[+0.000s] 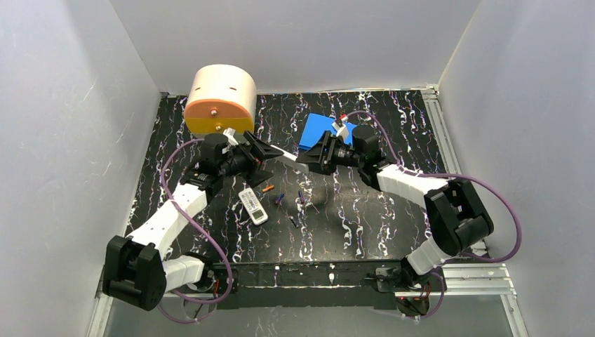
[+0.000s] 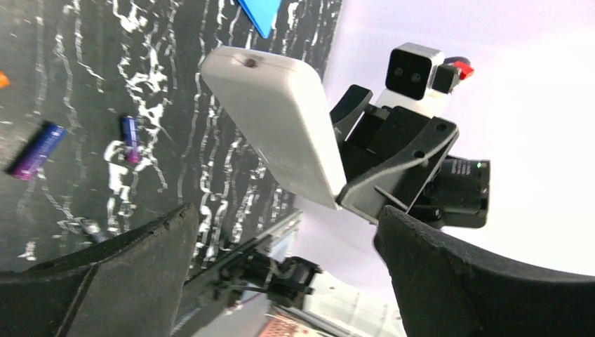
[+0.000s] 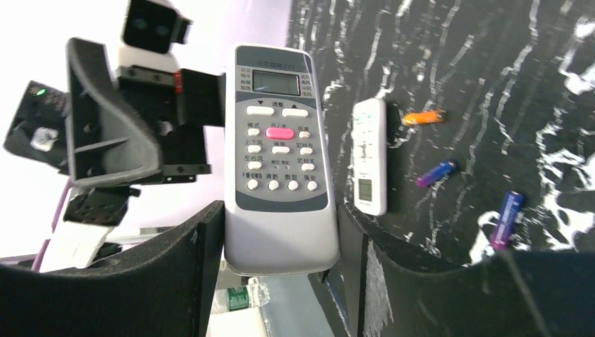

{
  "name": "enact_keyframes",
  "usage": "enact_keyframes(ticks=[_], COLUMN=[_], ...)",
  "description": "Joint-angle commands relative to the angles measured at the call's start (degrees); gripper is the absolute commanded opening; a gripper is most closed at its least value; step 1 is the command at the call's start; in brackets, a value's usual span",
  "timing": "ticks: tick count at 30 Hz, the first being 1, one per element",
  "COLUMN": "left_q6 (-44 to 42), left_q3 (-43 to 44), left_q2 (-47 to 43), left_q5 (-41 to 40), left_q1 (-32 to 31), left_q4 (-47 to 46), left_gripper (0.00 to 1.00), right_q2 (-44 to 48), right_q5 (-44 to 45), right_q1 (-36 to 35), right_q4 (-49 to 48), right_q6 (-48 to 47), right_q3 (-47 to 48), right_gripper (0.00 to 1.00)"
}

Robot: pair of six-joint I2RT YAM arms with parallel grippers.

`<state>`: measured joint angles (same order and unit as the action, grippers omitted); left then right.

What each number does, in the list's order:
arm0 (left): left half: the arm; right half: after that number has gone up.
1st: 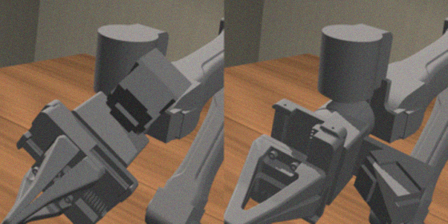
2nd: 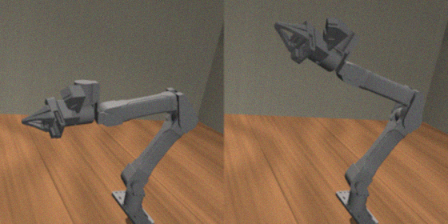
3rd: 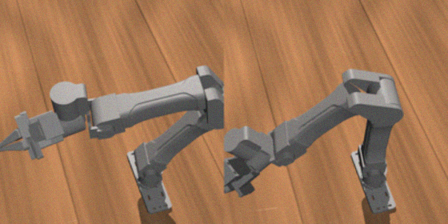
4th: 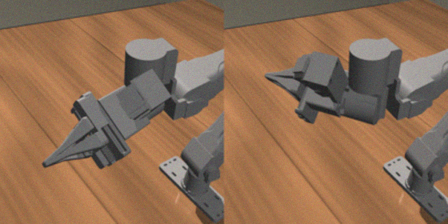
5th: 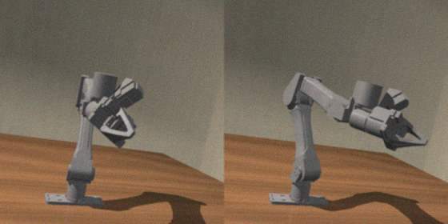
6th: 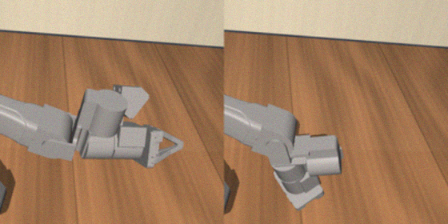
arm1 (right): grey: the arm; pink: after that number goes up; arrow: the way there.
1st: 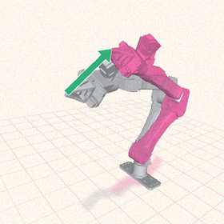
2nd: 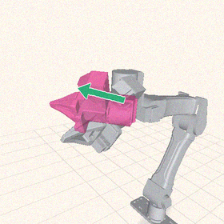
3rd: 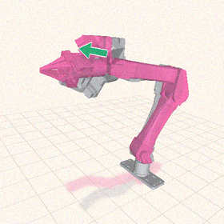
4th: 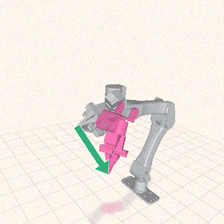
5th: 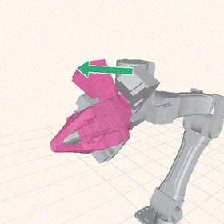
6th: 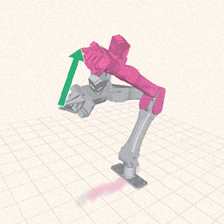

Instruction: Load the batteries into the remote control

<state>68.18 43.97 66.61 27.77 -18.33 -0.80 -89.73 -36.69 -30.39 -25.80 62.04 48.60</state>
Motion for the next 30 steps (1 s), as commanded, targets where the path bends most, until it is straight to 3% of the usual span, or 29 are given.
enact_keyframes(ticks=[1, 5, 13, 18, 27, 30], left_q6=[10.4, 8.7, 12.9, 13.2, 12.3, 11.8], left_q3=[4.7, 7.6, 7.8, 6.0, 5.6, 5.9], left_q2=[0.5, 1.0, 0.4, -0.1, 1.7, 2.1], left_q5=[2.7, -1.5, -6.6, -8.5, -9.1, -9.3], left_q1=[-1.8, -2.9, -3.8, -4.7, -5.4, -5.6], left_q4=[-2.7, -2.1, -3.6, -11.1, -16.6, -18.1], left_gripper=[0.98, 0.98, 0.98, 0.79, 0.8, 0.68], right_q2=[3.7, 4.7, 5.7, 5.6, 5.8, 6.0], right_q5=[-3.3, -3.6, -4.4, -4.5, -4.6, -4.5], right_q1=[0.0, 0.1, -0.2, -0.4, -0.5, -0.5], right_q4=[-9.8, -14.0, -18.2, -18.3, -21.6, -21.5], right_q6=[5.8, 10.2, 16.8, 19.6, 25.4, 26.6], right_q3=[4.2, 4.8, 5.8, 5.6, 4.5, 4.0], right_gripper=[0.29, 0.29, 0.29, 0.3, 0.31, 0.31])
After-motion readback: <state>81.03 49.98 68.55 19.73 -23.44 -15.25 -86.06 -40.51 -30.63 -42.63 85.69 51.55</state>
